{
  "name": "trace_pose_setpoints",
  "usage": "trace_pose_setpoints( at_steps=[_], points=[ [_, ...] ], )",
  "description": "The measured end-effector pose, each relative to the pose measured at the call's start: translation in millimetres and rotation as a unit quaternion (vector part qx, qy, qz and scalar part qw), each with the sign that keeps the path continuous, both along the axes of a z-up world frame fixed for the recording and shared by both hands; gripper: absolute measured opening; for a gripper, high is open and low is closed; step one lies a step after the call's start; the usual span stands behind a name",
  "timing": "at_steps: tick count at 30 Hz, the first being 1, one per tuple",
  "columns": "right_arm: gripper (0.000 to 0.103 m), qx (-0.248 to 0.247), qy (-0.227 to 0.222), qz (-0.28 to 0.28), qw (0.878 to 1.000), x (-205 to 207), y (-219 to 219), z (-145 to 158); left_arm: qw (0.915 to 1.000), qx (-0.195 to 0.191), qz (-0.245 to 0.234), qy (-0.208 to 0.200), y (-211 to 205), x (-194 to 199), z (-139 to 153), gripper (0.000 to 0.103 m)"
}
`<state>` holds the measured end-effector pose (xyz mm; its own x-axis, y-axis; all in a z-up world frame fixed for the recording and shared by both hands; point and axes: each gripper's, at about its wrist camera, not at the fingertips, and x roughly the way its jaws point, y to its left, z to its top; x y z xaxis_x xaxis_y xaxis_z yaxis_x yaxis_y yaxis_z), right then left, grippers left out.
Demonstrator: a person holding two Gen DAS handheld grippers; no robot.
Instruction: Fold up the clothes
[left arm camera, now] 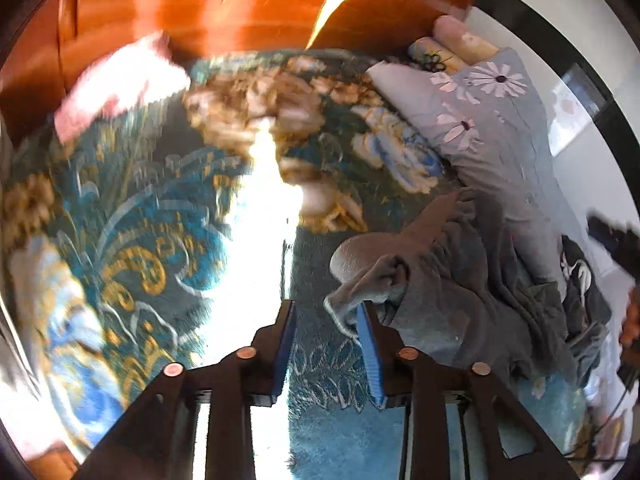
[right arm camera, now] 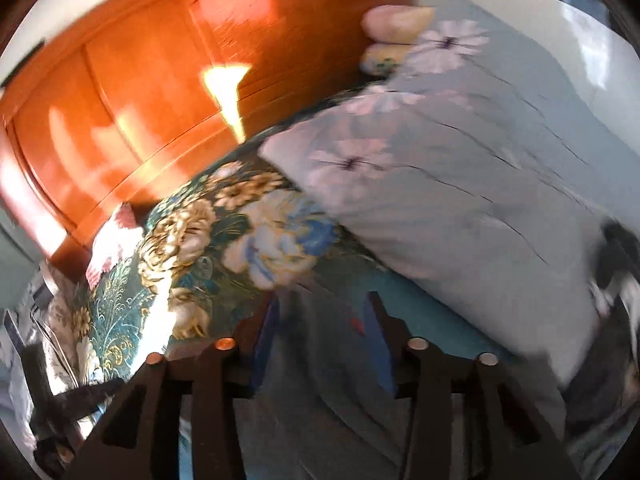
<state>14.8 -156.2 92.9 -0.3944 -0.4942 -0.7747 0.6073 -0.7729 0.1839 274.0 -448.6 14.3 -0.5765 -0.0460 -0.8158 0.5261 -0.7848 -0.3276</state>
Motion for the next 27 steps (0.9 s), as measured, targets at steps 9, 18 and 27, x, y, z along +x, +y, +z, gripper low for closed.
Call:
trace_pose_setpoints(
  at_steps=[9, 18, 27],
  points=[
    [0.048, -0.023, -0.07, -0.347, 0.935, 48, 316, -39, 0.9904, -0.031, -0.134, 0.017, 51, -112, 13, 0.051],
    [0.048, -0.175, -0.211, -0.504, 0.819, 63, 410, -129, 0.9862, -0.021, -0.149, -0.069, 65, -227, -34, 0.052],
    [0.028, -0.205, -0.234, -0.529, 0.79, 42, 413, -155, 0.9769, -0.039, -0.18, -0.107, 84, -266, -63, 0.052]
  ],
)
